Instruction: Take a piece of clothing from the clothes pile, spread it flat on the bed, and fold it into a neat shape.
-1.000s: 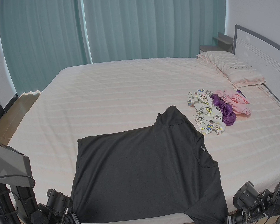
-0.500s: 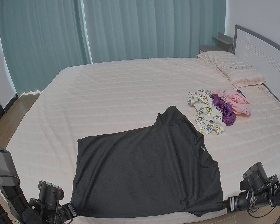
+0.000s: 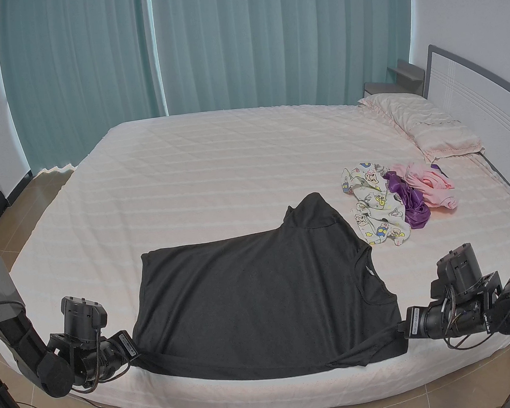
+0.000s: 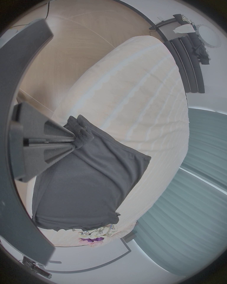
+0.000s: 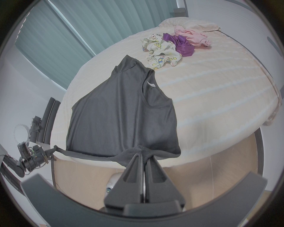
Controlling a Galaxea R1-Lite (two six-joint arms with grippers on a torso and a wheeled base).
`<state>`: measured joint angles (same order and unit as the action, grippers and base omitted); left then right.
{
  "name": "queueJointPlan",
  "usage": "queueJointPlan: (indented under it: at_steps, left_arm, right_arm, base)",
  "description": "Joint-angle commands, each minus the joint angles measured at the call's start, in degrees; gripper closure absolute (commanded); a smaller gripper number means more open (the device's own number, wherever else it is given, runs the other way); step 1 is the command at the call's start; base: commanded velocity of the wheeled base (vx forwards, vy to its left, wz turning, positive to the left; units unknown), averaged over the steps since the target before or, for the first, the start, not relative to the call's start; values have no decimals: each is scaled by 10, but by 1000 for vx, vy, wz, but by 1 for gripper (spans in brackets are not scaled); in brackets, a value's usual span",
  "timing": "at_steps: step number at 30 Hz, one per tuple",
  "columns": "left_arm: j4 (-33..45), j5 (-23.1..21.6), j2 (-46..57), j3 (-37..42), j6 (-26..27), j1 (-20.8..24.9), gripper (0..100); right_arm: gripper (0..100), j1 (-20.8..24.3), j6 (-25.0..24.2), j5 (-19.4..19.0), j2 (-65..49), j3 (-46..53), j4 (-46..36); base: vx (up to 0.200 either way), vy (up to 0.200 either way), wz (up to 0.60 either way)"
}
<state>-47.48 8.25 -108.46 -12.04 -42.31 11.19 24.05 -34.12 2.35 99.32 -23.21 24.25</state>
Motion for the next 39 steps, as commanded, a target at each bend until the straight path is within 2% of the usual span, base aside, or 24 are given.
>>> queueJointPlan:
  at_steps: [1,14,26,39]
  left_arm:
    - [0,0,0,-15,0,-21,100]
    - [35,-8,18,-15,0,-24,100]
    - [36,-9,-36,-87,0,-47,100]
    - [36,-9,-108,-170,-4,-50,100]
  right_arm:
    - [100,-17,0,0,14,-76,-27]
    - [100,-30,2,2,29,-136,-46]
    - [100,-56,2,3,82,-204,-45]
    - [100,-62,2,4,142,-284,-56]
  base:
    - [0,0,0]
    - [0,0,0]
    - [0,0,0]
    - [0,0,0]
